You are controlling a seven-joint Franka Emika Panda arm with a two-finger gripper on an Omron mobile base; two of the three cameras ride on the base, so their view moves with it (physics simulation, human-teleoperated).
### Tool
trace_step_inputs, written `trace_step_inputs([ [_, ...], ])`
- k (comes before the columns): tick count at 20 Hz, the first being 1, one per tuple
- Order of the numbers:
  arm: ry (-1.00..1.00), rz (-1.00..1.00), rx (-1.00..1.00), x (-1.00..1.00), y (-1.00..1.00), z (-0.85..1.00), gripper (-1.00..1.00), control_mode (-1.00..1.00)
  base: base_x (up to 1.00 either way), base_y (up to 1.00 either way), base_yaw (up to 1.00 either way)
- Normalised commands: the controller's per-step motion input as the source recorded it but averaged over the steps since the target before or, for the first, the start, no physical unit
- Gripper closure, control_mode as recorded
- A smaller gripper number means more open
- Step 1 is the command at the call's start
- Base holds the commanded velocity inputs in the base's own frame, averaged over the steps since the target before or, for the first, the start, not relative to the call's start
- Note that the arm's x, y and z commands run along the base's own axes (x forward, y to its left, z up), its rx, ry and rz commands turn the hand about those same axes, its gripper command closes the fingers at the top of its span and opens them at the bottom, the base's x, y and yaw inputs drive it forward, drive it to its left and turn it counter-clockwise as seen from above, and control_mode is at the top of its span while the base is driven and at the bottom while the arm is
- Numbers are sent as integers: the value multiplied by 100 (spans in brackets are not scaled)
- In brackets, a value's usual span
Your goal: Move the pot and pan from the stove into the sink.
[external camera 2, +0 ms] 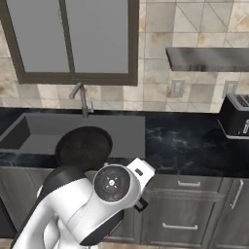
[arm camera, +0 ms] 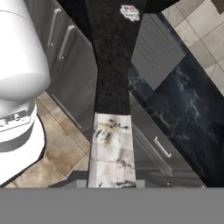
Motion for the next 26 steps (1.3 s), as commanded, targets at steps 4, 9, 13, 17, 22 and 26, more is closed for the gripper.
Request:
trace_step_inputs([
  [4,0,0,0,0,0,0,100,100,0,100,0],
  [9,0,0,0,0,0,0,100,100,0,94,0],
  [13,0,0,0,0,0,0,100,100,0,26,0],
  [17,0,0,0,0,0,0,100,100,43,19,-2],
  [22,0,0,0,0,0,0,100,100,94,53,-8],
  [26,0,0,0,0,0,0,100,100,92,58,-14],
])
